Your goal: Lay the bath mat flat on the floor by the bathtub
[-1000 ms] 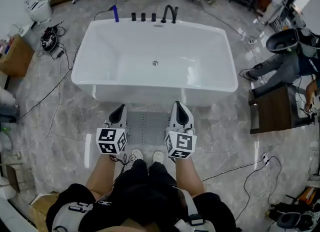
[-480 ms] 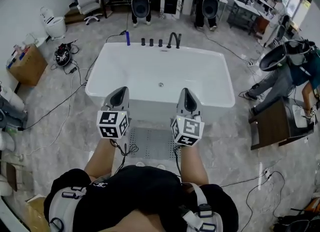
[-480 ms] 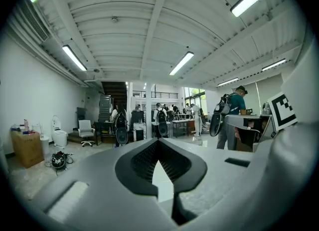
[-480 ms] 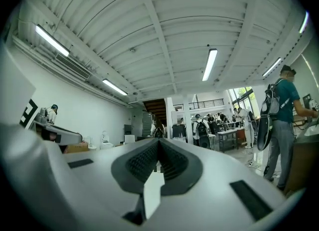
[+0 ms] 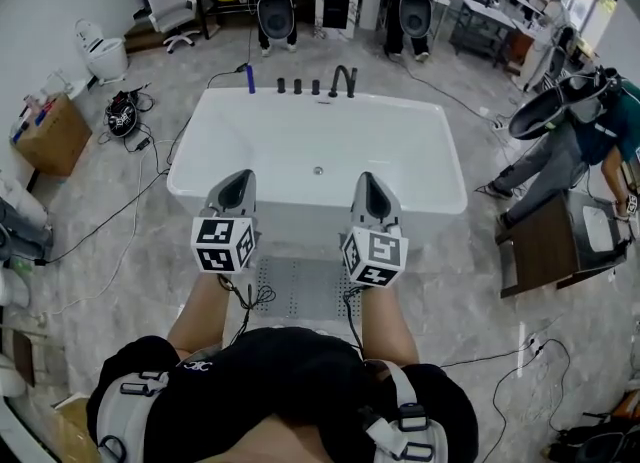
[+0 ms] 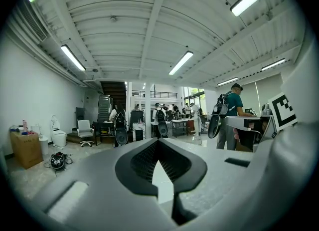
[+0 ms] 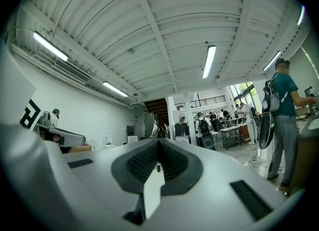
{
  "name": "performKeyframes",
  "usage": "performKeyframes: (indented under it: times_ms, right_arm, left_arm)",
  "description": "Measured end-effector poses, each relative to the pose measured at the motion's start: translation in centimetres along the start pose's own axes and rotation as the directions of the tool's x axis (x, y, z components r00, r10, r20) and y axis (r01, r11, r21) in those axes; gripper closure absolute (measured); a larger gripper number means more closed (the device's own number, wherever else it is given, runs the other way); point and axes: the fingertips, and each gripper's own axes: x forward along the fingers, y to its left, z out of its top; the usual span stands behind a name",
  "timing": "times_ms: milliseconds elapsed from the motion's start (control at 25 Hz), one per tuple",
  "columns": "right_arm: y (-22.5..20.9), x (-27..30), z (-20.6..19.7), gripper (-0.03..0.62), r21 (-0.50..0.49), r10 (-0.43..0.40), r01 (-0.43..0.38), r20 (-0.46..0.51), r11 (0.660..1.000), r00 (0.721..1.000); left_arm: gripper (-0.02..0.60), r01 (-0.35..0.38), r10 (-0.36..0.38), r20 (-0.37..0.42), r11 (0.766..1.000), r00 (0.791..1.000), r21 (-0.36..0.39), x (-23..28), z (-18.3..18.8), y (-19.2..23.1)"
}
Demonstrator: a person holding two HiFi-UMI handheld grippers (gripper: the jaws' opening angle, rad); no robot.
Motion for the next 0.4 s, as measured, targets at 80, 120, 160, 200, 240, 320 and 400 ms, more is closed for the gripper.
performKeyframes:
  times_ms: [80, 120, 160, 200, 240, 320, 400]
  right_arm:
    - [0.13, 0.13, -0.03, 0.589, -0.001, -0.003, 0.003, -0.003, 1.0, 1.0]
    - [0.34, 0.21, -0.13, 0.589, -0.003, -0.003, 0.003, -0.005, 1.0, 1.0]
    - [0.57, 0.26, -0.24, 0.589, -0.004, -0.002, 0.002, -0.007, 1.0, 1.0]
    - [0.74, 0.29, -0.33, 0.589, -0.006, 0.0, -0.001, -0.009, 1.0, 1.0]
    - [0.81, 0.3, -0.42, 0.589, -0.006, 0.003, -0.003, -0.01, 1.0, 1.0]
    - [0.69, 0.35, -0.59, 0.589, -0.002, 0.006, -0.006, -0.011, 1.0, 1.0]
    - [0.45, 0.41, -0.75, 0.589, 0.009, 0.008, -0.008, -0.01, 1.0, 1.0]
  left_arm:
    - [0.578, 0.002, -0.002, -0.005, 1.0, 1.0, 0.0, 0.08, -0.07, 0.22]
    - [0.578, 0.003, -0.003, -0.008, 1.0, 1.0, 0.0, 0.09, -0.21, 0.43]
    - [0.578, 0.003, -0.003, -0.011, 1.0, 1.0, 0.001, 0.08, -0.39, 0.62]
    - [0.578, 0.002, -0.002, -0.014, 1.0, 1.0, 0.0, 0.07, -0.55, 0.75]
    - [0.578, 0.002, -0.002, -0.016, 1.0, 1.0, -0.001, 0.09, -0.67, 0.8]
    - [0.578, 0.002, -0.002, -0.019, 1.0, 1.0, -0.003, 0.27, -0.82, 0.75]
    - [0.578, 0.004, -0.004, -0.021, 1.0, 1.0, -0.003, 0.54, -0.93, 0.65]
